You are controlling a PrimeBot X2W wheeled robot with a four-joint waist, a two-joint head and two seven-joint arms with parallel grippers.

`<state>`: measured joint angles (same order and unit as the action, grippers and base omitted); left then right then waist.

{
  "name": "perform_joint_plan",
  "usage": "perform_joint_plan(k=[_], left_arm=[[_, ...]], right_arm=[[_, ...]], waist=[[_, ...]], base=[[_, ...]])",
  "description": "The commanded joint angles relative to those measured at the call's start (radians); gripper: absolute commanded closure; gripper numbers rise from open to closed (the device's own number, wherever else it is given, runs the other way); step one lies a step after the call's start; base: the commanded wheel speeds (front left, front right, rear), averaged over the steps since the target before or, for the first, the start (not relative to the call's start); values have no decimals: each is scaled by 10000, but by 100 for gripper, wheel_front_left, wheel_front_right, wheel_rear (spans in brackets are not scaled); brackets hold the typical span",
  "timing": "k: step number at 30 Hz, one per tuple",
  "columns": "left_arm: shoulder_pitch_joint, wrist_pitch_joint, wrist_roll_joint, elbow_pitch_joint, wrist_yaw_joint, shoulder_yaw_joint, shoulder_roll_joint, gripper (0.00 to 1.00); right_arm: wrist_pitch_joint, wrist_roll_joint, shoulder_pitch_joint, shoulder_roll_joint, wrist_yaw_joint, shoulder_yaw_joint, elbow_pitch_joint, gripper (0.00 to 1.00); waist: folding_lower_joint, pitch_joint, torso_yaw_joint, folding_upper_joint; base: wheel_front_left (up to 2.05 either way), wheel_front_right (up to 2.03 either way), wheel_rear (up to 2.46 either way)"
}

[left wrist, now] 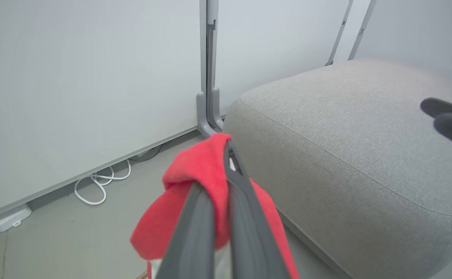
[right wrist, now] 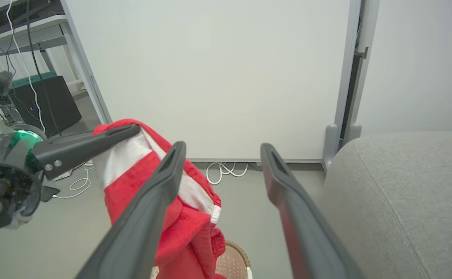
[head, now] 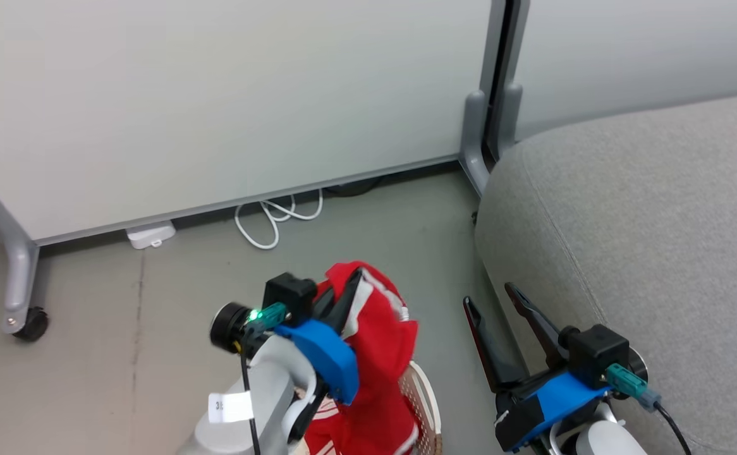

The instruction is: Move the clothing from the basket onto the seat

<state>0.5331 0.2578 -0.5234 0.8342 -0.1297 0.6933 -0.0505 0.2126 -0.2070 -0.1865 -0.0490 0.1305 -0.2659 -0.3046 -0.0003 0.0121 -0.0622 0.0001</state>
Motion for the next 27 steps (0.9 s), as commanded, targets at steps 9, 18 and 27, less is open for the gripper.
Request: perform_joint_plan(k=[9,18,27], left_arm=[[1206,-239,-1239,-695,-6,1292,-2,100],[2071,-346,-2131,-741,107,2190,-1,100],[2372,-234,-2859,-660,239,2885,0,100]], right_arm=[[-267,65,457,-24,3,-70,276,0],[-420,71,575,-24,3,-121,463,0],[-553,161,700,-24,3,-35,638,0]], waist=[[3,-488,369,-1],[3,-631,348,-1],[3,-625,286,-1]], base=[[0,0,0],[0,0,0],[0,0,0]])
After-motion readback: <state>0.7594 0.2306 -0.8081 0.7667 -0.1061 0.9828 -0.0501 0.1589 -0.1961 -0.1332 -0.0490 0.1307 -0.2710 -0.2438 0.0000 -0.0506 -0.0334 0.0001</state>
